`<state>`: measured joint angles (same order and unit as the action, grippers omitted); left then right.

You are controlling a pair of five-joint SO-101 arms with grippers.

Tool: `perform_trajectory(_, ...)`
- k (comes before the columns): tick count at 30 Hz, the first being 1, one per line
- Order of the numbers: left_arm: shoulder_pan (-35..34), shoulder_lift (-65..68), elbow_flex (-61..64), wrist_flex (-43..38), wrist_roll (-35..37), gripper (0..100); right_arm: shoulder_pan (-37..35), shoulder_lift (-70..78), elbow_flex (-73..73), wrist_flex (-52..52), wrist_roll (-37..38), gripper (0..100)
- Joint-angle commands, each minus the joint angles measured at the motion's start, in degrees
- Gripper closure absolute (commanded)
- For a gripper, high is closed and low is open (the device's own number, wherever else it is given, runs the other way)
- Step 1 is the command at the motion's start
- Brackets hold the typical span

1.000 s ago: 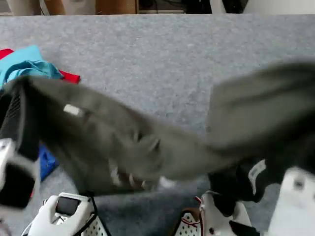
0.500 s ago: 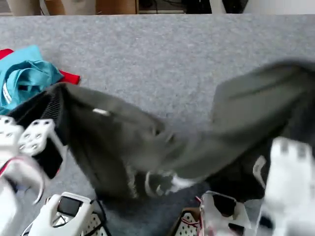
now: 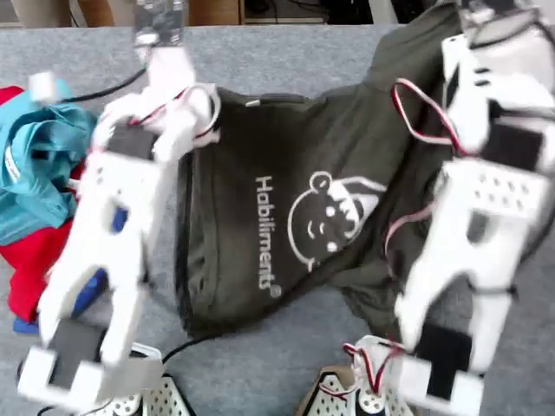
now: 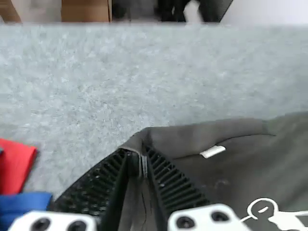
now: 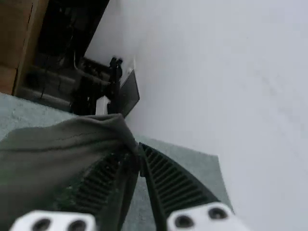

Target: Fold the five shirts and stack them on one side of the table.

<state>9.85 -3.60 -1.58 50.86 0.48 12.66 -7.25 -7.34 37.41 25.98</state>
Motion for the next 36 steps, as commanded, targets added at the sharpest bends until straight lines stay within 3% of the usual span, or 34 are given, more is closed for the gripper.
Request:
perform_trajectory(1, -2.99, 16.04, -14.33, -4.57, 1.05, 98, -2.07, 7.78, -0.22, -13.10, -0.79, 99.7)
perform_trajectory(4, -5.80, 28.44, -31.56, -3.25, 7.30, 98, -2.59, 15.96, -5.32, -16.97, -1.05, 99.7)
perform_trajectory(8, -6.95, 42.59, -56.26, 0.70, 13.01, 98, -2.86, 26.07, -17.36, -16.26, -7.03, 99.7)
perform_trajectory(12, -5.54, 53.85, -78.42, 5.89, 13.19, 98, -3.12, 35.56, -33.89, -8.88, -10.46, 99.7)
perform_trajectory(16, -3.87, 60.88, -92.04, 15.30, 13.10, 98, -3.38, 44.35, -51.65, 3.08, -13.36, 99.7)
perform_trajectory(27, -6.42, 57.01, -94.15, 20.57, 13.19, 98, -3.12, 60.00, -88.13, 39.21, -13.19, 99.6)
perform_trajectory(36, -6.33, 45.41, -94.07, 31.91, 12.92, 98, -1.80, 57.27, -88.22, 51.69, -12.31, 99.7)
